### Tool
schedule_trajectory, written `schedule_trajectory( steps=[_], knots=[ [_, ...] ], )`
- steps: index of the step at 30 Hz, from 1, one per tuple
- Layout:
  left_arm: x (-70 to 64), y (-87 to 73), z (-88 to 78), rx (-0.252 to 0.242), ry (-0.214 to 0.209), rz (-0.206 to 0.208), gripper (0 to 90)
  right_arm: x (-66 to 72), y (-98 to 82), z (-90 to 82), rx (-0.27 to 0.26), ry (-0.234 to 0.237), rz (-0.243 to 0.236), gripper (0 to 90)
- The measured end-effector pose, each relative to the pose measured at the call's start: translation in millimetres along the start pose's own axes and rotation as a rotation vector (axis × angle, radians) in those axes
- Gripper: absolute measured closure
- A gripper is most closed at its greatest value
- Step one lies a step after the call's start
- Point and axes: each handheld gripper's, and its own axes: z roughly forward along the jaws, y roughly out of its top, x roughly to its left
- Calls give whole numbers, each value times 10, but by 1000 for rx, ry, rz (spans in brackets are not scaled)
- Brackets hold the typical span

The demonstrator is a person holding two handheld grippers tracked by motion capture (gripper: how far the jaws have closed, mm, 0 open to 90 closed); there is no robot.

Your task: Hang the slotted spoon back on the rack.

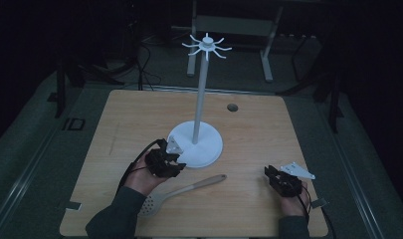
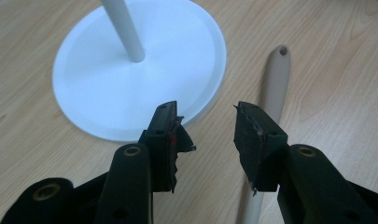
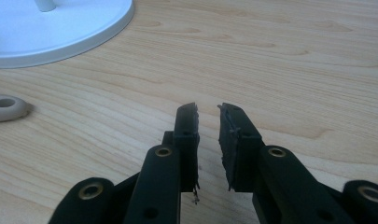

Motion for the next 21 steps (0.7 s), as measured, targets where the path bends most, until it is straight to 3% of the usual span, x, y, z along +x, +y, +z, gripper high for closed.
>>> schedule_trajectory(
  steps=[10,21],
  knots=[
    [-51,53,163,50,-50,44,589,5,5,-8,2,3,-1,756],
    [-102,74,327,109,-74,76,583,5,6,-10,2,1,-9,744]
  ],
)
